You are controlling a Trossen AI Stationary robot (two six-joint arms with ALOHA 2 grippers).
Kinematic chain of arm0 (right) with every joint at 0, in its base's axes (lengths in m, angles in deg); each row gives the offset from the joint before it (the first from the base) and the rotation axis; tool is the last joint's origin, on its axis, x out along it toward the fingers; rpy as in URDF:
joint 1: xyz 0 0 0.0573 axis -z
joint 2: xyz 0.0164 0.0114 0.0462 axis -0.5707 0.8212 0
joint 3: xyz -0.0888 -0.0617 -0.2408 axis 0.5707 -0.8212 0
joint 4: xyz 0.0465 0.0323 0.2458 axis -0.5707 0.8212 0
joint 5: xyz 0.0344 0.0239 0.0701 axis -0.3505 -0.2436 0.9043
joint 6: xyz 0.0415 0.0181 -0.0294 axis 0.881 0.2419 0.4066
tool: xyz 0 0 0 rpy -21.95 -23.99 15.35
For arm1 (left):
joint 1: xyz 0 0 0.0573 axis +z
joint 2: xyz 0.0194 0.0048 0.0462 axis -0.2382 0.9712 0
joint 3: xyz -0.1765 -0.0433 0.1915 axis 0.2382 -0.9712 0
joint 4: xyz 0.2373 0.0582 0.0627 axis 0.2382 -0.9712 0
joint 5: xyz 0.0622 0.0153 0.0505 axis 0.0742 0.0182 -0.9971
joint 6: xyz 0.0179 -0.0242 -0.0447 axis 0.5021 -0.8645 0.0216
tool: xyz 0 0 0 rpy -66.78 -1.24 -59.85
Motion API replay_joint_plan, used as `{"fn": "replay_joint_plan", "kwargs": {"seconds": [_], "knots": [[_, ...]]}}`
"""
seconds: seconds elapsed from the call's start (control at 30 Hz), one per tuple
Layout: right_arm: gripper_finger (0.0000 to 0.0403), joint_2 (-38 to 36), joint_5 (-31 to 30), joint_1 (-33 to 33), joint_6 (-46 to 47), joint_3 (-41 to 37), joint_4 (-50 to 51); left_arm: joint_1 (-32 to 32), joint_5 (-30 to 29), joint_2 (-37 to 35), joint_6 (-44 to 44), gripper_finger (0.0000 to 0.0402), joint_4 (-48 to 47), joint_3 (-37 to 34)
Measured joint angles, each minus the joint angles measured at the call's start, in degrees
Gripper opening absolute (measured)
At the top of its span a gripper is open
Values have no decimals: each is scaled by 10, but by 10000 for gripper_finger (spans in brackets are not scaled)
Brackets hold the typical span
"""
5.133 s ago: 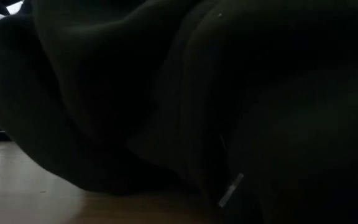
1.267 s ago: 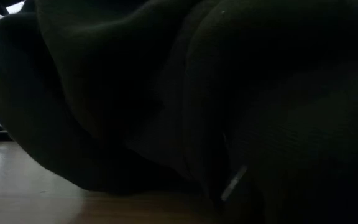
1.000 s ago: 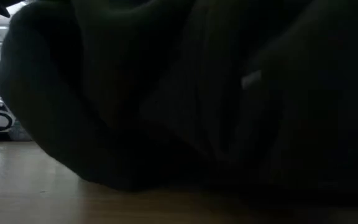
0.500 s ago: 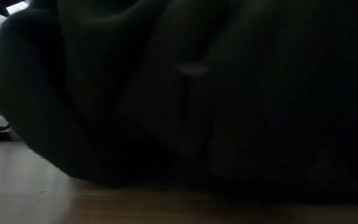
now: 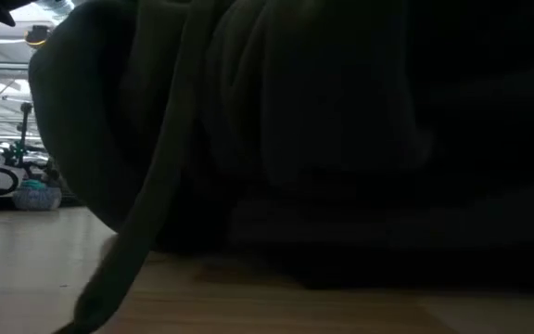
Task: Sort clothes
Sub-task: Put the gray sweater into the white bin
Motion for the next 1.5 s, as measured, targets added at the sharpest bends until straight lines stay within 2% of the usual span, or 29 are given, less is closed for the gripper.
{"fn": "replay_joint_plan", "kwargs": {"seconds": [0.03,0.07,0.27,0.43,0.67,0.83,0.97,1.07,1.27,1.37,1.5], "knots": [[39,0,-2,0,0,0,0,0,0,0,0,170,0,0],[25,-2,-4,-1,0,0,0,0,0,0,0,170,0,0],[32,-47,-12,-8,21,-4,9,0,0,0,5,170,0,0],[21,-133,18,-8,40,-5,10,0,0,0,15,170,3,0],[21,-245,11,-8,52,-5,-33,0,-7,0,28,170,7,0],[21,-306,-14,-8,46,-5,-98,0,-24,0,20,170,2,0],[21,-344,-79,-8,4,1,-174,0,-24,0,6,170,-2,0],[21,-354,-124,-8,-40,36,-204,0,-24,0,-10,170,-11,0],[21,-339,-198,5,-149,164,-218,0,-24,0,-19,170,-19,0],[20,-328,-203,36,-173,233,-226,0,-24,0,-19,170,-19,0],[20,-313,-195,96,-176,298,-289,0,-24,0,-19,170,-20,0]]}}
